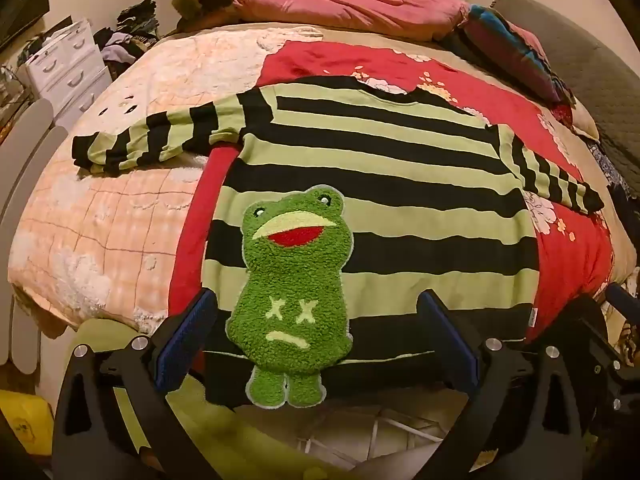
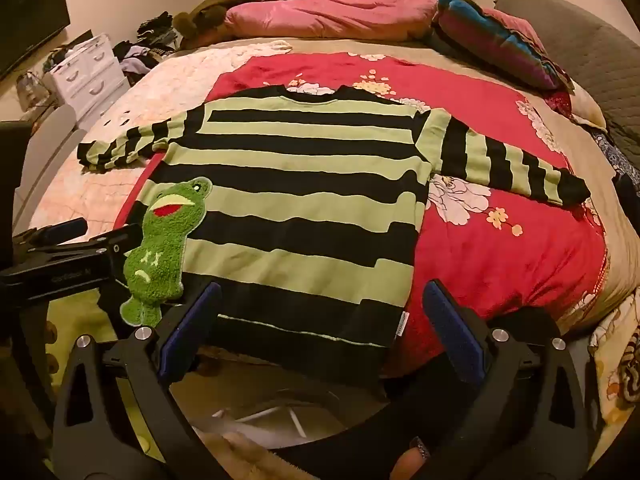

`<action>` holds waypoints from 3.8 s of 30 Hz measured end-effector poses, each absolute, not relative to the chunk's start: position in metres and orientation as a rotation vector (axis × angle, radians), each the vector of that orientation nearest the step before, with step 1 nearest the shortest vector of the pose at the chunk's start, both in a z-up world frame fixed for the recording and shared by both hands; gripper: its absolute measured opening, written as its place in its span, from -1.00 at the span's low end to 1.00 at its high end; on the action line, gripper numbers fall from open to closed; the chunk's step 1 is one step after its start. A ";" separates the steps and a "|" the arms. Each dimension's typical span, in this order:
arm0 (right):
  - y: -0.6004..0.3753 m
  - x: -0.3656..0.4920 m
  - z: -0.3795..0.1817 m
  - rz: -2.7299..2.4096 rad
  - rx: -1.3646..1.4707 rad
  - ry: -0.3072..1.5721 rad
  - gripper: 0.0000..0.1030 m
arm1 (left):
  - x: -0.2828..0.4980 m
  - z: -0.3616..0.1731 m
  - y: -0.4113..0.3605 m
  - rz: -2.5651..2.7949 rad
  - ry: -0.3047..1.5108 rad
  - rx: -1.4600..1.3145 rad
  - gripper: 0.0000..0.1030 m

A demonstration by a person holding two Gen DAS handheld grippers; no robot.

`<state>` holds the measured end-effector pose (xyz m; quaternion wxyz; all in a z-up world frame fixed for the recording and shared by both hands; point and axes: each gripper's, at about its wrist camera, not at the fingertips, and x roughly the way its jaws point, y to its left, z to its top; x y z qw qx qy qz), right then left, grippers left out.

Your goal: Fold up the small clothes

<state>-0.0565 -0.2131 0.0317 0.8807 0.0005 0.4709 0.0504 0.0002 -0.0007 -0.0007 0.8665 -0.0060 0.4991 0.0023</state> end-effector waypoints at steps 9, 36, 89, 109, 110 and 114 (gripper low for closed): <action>-0.212 -0.056 0.031 0.097 0.004 0.993 0.84 | -0.003 -0.001 0.006 -0.019 1.036 -0.036 0.92; -0.209 -0.056 0.027 0.112 -0.009 0.999 0.84 | 0.001 -0.002 0.002 -0.014 1.037 -0.022 0.92; -0.221 -0.030 0.031 0.103 0.036 0.956 0.84 | 0.023 0.001 0.005 0.031 1.016 0.002 0.92; -0.261 0.041 0.025 0.032 0.105 0.931 0.84 | 0.092 -0.002 -0.021 0.025 1.007 0.009 0.92; -0.263 0.044 0.025 0.026 0.107 0.932 0.84 | 0.095 -0.002 -0.022 0.026 1.007 0.010 0.92; -0.273 0.057 0.022 -0.001 0.118 0.929 0.84 | 0.110 -0.002 -0.023 0.038 1.004 0.004 0.92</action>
